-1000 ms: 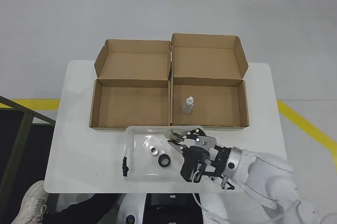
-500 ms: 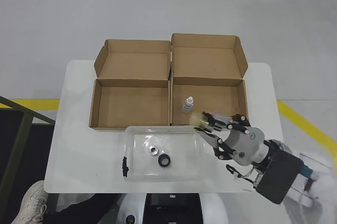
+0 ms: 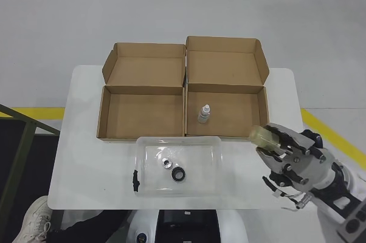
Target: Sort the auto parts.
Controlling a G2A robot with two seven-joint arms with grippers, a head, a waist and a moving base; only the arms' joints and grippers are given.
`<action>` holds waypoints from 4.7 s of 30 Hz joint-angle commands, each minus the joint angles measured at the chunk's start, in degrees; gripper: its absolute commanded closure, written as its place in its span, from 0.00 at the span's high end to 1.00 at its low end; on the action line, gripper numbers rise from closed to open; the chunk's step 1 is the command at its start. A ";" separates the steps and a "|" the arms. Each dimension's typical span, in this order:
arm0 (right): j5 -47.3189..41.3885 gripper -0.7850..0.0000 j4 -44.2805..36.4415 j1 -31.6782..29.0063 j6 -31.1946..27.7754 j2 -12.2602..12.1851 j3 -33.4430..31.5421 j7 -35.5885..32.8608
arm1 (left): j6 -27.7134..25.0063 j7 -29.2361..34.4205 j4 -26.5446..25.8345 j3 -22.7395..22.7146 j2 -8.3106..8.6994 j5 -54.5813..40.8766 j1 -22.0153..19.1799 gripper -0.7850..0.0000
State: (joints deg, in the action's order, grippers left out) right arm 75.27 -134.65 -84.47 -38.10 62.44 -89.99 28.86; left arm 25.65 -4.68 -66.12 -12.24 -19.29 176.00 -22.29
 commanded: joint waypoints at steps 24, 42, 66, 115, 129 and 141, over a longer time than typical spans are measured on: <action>-4.81 0.00 1.58 -0.24 -4.74 -0.63 2.27 -19.16 | 0.00 0.00 0.00 0.00 0.00 0.00 0.00 1.00; -10.60 0.00 13.83 4.35 -4.80 -1.00 5.70 -33.98 | 0.00 0.00 0.00 0.00 0.00 0.00 0.00 1.00; -12.09 0.00 28.82 14.11 3.95 -0.43 14.38 -52.48 | 0.00 0.00 0.00 0.00 0.00 0.00 0.00 1.00; -10.51 0.40 48.08 37.51 14.14 3.49 33.80 -82.63 | 0.00 0.00 0.00 0.00 0.00 0.00 0.00 1.00; -9.47 0.44 32.25 28.60 12.85 1.27 25.30 -79.14 | 0.00 0.00 0.00 0.00 0.00 0.00 0.00 1.00; -4.11 0.47 13.08 14.47 8.70 -0.65 21.15 -76.34 | 0.00 0.00 0.00 0.00 0.00 0.00 0.00 1.00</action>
State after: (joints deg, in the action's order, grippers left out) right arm 70.33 -120.71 -69.21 -29.41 61.83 -69.10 -47.45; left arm 25.65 -4.68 -66.12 -12.24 -19.29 176.00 -22.29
